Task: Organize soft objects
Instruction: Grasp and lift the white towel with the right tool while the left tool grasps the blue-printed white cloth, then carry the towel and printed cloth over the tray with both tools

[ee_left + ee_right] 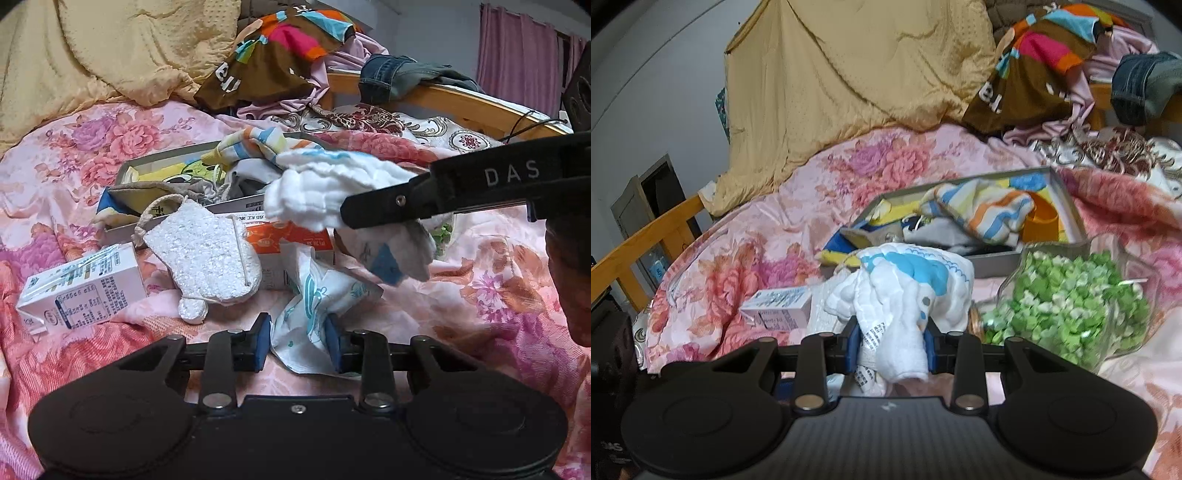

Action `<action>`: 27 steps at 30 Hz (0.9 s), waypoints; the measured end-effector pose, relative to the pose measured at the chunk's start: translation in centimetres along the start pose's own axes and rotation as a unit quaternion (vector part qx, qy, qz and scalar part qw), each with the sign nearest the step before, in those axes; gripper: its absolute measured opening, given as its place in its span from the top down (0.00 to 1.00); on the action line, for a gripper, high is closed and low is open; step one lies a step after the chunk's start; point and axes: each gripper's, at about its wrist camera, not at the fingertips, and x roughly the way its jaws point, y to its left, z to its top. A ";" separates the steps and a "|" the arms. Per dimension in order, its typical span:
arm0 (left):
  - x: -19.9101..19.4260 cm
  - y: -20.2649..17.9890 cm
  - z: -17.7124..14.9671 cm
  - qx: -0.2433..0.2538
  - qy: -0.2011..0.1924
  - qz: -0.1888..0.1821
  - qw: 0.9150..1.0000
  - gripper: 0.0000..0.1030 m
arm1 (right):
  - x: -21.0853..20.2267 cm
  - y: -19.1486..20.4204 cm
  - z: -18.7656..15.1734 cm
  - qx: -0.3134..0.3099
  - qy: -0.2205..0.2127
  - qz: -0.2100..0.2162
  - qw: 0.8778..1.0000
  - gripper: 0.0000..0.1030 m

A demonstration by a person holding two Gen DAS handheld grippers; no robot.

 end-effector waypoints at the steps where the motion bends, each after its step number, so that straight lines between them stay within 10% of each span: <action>1: -0.2 -0.1 0.0 -0.005 0.000 0.002 1.000 0.68 | -0.2 0.0 0.1 0.001 -0.005 -0.001 1.000 0.64; 27: -5.8 -0.3 3.7 -0.131 -0.068 0.048 0.988 0.68 | -3.3 -1.3 2.9 0.035 -0.071 0.012 0.997 0.64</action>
